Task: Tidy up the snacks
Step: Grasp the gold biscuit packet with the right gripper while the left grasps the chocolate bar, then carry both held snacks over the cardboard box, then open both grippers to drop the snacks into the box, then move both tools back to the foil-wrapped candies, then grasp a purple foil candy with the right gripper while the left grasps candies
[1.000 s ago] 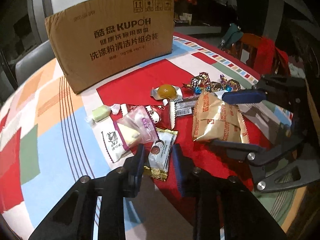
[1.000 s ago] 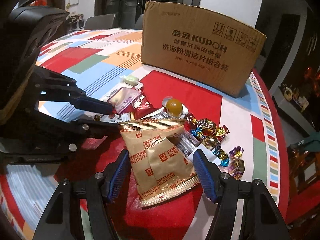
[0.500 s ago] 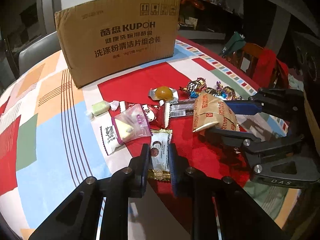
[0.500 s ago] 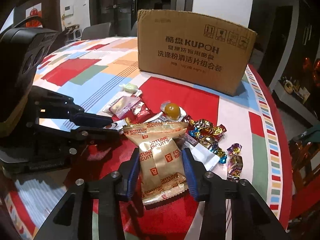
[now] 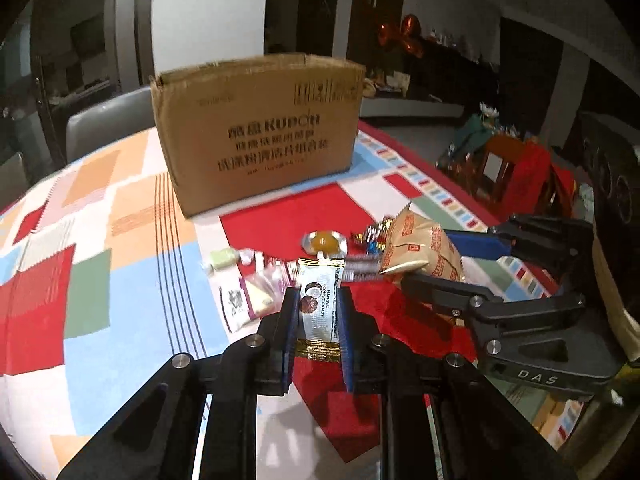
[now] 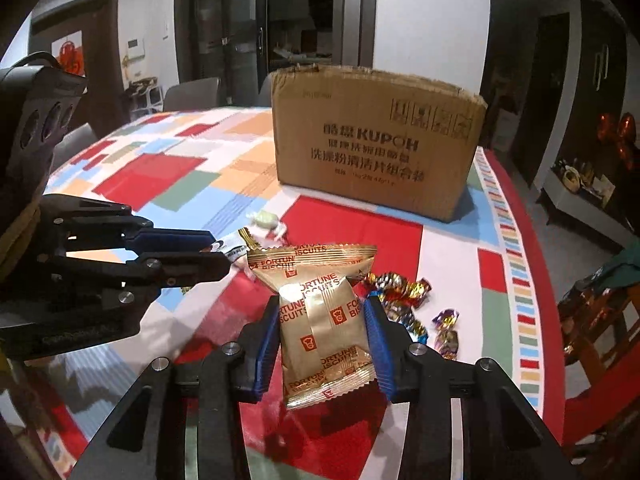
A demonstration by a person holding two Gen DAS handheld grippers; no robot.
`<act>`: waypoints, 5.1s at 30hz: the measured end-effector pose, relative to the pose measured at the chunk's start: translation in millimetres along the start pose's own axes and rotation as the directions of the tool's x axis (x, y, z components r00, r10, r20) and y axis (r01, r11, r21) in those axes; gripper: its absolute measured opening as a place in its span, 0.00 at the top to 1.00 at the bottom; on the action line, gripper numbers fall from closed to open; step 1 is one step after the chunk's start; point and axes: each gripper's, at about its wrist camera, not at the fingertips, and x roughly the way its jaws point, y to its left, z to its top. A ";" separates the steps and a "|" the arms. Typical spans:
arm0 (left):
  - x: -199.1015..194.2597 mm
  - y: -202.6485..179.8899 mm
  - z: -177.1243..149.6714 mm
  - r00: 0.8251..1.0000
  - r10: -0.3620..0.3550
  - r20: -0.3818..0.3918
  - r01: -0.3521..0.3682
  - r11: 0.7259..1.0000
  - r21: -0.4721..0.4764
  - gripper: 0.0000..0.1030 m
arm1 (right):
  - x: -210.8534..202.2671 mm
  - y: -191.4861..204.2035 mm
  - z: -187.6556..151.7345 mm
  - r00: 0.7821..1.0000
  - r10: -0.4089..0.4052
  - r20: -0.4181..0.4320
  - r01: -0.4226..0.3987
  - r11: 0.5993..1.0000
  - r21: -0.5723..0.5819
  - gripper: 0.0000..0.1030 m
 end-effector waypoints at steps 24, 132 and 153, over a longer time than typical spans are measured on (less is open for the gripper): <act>-62.8 14.0 75.7 0.965 0.110 0.238 -0.107 0.994 -0.024 0.81 | -47.9 -25.8 82.4 0.956 -0.059 0.286 0.035 0.995 0.088 0.59; 77.7 -53.8 62.3 0.992 -0.108 -0.065 0.121 0.961 0.250 0.53 | 8.6 -107.4 -18.6 0.993 -0.066 -0.102 0.097 0.938 0.331 0.57; 136.7 -53.6 61.7 0.970 -0.157 -0.188 0.184 0.974 0.135 0.68 | 39.0 -117.0 -33.8 0.986 0.006 -0.165 0.061 0.916 0.395 0.72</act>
